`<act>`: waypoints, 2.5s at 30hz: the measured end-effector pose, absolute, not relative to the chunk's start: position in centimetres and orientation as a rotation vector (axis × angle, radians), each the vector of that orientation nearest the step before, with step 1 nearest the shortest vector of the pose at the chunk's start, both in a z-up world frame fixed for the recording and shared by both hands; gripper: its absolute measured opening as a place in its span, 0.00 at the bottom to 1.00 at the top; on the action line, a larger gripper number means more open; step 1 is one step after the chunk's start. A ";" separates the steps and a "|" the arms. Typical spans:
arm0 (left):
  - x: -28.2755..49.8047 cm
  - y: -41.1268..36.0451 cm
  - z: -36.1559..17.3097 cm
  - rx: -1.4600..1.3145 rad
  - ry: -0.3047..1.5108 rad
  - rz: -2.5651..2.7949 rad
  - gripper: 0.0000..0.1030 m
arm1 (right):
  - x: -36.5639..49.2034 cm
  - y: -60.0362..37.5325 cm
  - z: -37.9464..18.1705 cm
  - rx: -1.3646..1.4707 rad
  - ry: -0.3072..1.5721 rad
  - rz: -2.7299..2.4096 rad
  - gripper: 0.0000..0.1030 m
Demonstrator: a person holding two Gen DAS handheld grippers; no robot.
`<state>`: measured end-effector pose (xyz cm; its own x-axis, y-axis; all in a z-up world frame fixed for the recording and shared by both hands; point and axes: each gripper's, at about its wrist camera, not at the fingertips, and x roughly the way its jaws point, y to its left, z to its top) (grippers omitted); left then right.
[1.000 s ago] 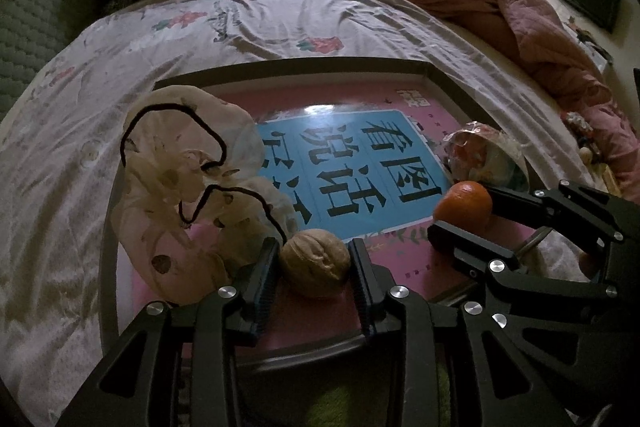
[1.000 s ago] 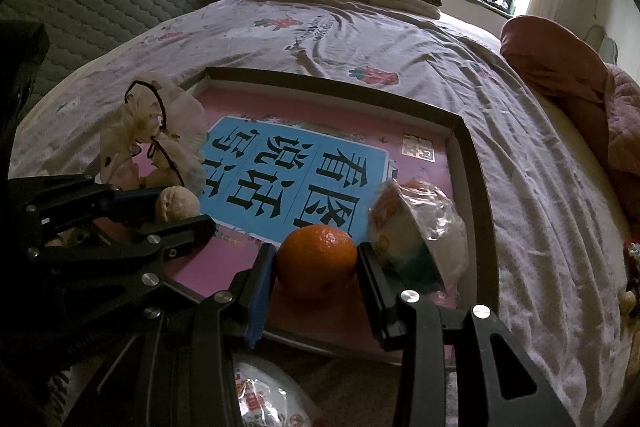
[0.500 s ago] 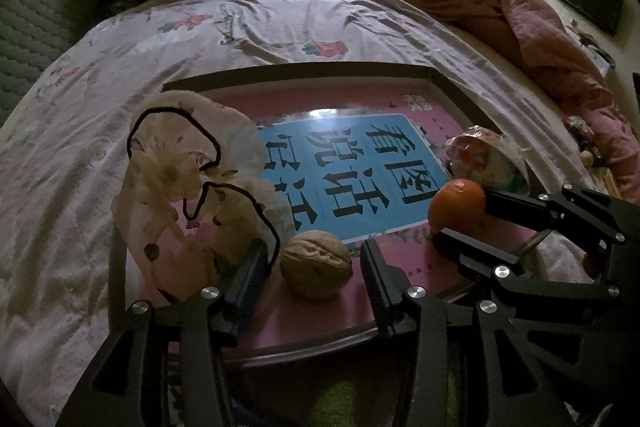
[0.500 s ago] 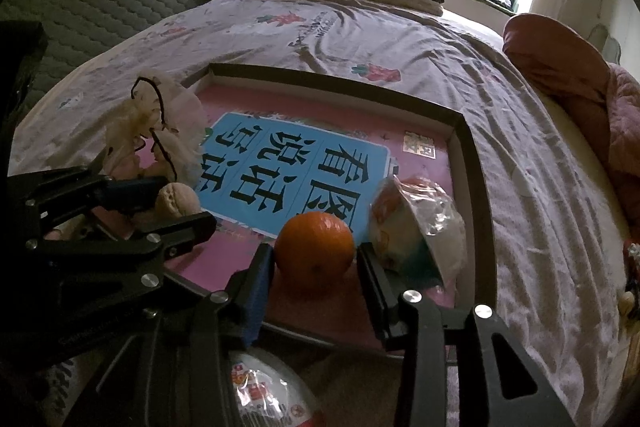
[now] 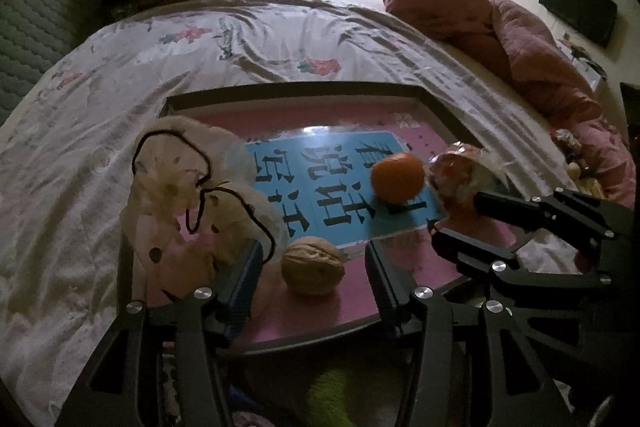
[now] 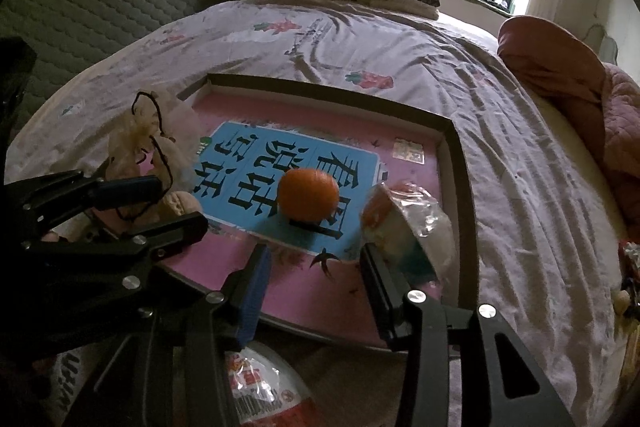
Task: Organize objects
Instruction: 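Lower and open the left tool on the walnut while the right tool releases the orange in the tray, then withdraw both tools from the tray toward the green ring and wrapped red ball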
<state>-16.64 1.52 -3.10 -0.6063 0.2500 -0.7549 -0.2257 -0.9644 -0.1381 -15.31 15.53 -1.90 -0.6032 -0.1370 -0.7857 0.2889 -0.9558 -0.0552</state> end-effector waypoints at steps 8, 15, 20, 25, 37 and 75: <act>-16.2 1.3 -2.0 -1.167 -0.070 2.621 0.54 | -14.9 15.5 -1.3 1.233 0.247 -2.612 0.45; -15.9 0.7 -1.1 -1.136 -0.098 2.645 0.61 | -14.7 15.6 -0.7 1.210 0.239 -2.617 0.45; -15.4 -0.1 -0.3 -1.112 -0.139 2.655 0.62 | -14.3 15.7 0.2 1.170 0.218 -2.627 0.45; -14.8 -0.8 0.4 -1.094 -0.144 2.679 0.63 | -13.8 16.0 1.3 1.122 0.192 -2.647 0.48; -13.3 -1.9 2.0 -1.052 -0.118 2.729 0.67 | -13.4 16.3 2.8 1.053 0.119 -2.675 0.49; -10.4 -0.5 3.0 -1.047 -0.032 2.749 0.68 | -11.3 16.8 4.4 0.963 0.092 -2.689 0.50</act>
